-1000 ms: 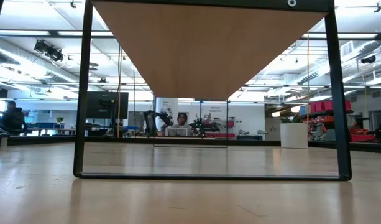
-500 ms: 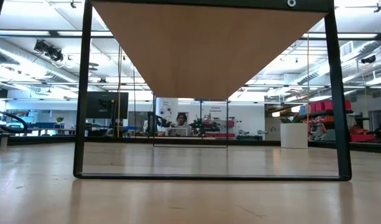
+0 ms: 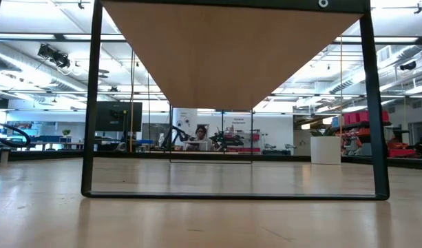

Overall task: Pick & Place candle stick holders
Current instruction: Put the golden candle holder on the shelf

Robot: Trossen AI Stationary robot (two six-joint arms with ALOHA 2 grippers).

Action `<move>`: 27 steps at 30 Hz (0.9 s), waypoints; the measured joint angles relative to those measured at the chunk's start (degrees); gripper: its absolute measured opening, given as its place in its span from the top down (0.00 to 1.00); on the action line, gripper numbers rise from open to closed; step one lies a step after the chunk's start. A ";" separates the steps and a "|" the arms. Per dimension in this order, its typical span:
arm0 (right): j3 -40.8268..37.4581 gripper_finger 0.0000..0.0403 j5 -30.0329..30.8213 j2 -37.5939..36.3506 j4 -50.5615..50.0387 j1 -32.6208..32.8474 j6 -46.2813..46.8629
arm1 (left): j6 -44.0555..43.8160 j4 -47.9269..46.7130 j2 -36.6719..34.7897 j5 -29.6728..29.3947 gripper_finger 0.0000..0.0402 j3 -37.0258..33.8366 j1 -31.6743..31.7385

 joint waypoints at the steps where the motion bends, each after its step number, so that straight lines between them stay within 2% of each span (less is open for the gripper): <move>1: 0.01 0.99 0.50 -0.11 0.40 0.20 0.10 | 0.27 0.28 -0.46 0.24 0.67 0.12 -0.17; 10: 0.17 0.99 2.15 -0.58 6.17 1.05 1.13 | 3.83 -1.68 -2.73 0.86 0.57 0.00 -1.97; 16: 0.17 0.99 3.36 -0.77 8.27 3.76 6.61 | 7.93 -4.38 -4.38 -3.64 0.56 -0.02 -2.93; 20: 0.17 0.99 3.98 -0.81 13.71 5.54 7.46 | 9.55 -4.94 -5.00 -7.85 0.56 -0.02 -3.24; 27: 0.17 0.99 5.56 -2.81 20.63 9.02 10.08 | 9.19 -6.19 -5.44 -8.59 0.56 0.01 -4.36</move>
